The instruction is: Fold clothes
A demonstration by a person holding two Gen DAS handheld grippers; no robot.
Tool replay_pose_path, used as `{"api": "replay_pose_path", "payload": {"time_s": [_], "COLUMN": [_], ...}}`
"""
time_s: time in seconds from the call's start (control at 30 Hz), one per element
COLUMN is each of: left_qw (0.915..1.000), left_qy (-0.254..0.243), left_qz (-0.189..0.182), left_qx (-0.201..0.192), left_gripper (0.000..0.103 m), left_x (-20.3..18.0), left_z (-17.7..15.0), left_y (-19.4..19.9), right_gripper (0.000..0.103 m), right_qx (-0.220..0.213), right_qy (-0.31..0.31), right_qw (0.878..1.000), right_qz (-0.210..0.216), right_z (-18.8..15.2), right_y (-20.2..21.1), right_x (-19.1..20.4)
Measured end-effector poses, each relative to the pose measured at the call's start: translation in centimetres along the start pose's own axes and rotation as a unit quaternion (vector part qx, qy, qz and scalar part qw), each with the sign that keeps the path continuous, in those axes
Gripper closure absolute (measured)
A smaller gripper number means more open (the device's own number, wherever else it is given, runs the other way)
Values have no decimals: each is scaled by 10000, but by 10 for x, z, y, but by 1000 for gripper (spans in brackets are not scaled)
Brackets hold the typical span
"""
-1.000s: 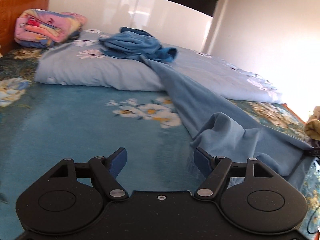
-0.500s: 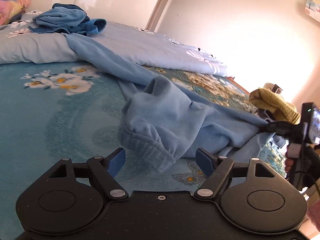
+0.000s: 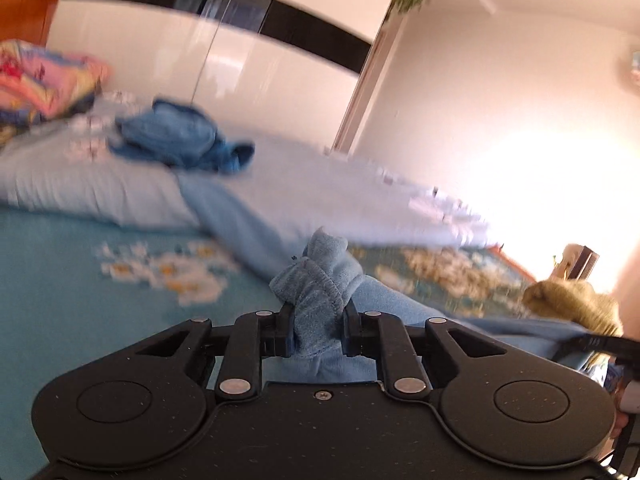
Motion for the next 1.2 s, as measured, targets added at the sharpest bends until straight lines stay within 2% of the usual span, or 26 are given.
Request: {"api": "replay_pose_path", "payload": {"time_s": [0.17, 0.3, 0.43, 0.6, 0.67, 0.8, 0.9, 1.0, 1.1, 1.2], "left_qw": [9981, 9947, 9864, 9685, 9620, 9543, 9462, 9330, 9244, 9267], "left_qy": [-1, 185, 320, 267, 307, 686, 1312, 1922, 2015, 1919], "left_qz": [57, 443, 1118, 2098, 2453, 2852, 2955, 3036, 3210, 3181], "left_qx": [-608, -910, -1161, -1316, -1163, -576, -126, 213, 421, 567], "left_gripper": [86, 86, 85, 85, 84, 84, 84, 84, 81, 79], "left_x": [15, 46, 90, 140, 159, 193, 218, 243, 258, 258], "left_z": [24, 27, 35, 50, 45, 5, -27, -52, -57, -58], "left_y": [65, 115, 174, 236, 238, 207, 184, 165, 151, 145], "right_gripper": [99, 99, 99, 99, 99, 98, 98, 97, 96, 92], "right_qx": [-323, -557, -604, -400, -216, 593, 1126, 1588, 1975, 2278], "right_qy": [297, 616, 905, 1099, 1270, 1602, 1621, 1395, 1202, 1275], "right_qw": [9977, 9917, 9776, 9505, 9419, 9357, 9348, 9323, 9265, 9218], "right_qz": [509, 977, 1800, 2880, 3103, 3087, 2952, 2936, 2970, 2865], "right_z": [2, -1, -13, -31, -39, -66, -82, -89, -85, -90], "right_y": [49, 91, 130, 160, 156, 107, 70, 43, 13, -9], "right_x": [27, 52, 97, 161, 186, 224, 239, 246, 255, 262]}}
Point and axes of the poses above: each gripper's, at about its wrist camera, not at the fingertips, and y roughly against the way its jaws point, x to its left, z to its top, the point moved 6 cm from there along -y, roughly the way its jaws point, and after that the axes turned 7 degrees about z, right-handed, at the moved point
